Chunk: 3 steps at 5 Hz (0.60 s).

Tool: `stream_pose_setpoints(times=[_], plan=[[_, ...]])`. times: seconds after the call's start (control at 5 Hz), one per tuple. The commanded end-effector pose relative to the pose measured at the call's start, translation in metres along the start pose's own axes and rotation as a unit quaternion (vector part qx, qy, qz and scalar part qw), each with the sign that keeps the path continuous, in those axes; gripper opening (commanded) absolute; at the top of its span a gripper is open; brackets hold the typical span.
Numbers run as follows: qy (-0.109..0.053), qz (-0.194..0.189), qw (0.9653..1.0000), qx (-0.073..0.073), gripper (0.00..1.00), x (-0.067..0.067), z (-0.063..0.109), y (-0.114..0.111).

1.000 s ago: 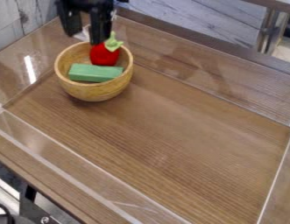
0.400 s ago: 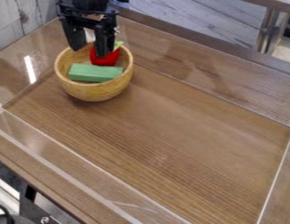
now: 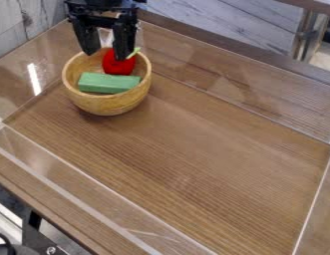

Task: Move the red fruit to the right

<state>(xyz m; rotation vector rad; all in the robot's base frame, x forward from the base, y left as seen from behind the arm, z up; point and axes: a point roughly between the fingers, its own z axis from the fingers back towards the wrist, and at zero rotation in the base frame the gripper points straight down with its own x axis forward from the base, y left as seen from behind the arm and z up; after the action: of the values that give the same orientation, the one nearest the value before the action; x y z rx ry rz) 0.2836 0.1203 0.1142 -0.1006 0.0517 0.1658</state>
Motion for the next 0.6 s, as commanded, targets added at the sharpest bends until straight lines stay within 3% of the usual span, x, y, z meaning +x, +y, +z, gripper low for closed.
stream_pose_setpoints(times=[0.0,0.4], plan=[[-0.041,0.019,0.9989,0.008,1.00,0.017,0.015,-0.010],[-0.048,0.039,0.9981,0.008,1.00,0.029,0.001,0.002]])
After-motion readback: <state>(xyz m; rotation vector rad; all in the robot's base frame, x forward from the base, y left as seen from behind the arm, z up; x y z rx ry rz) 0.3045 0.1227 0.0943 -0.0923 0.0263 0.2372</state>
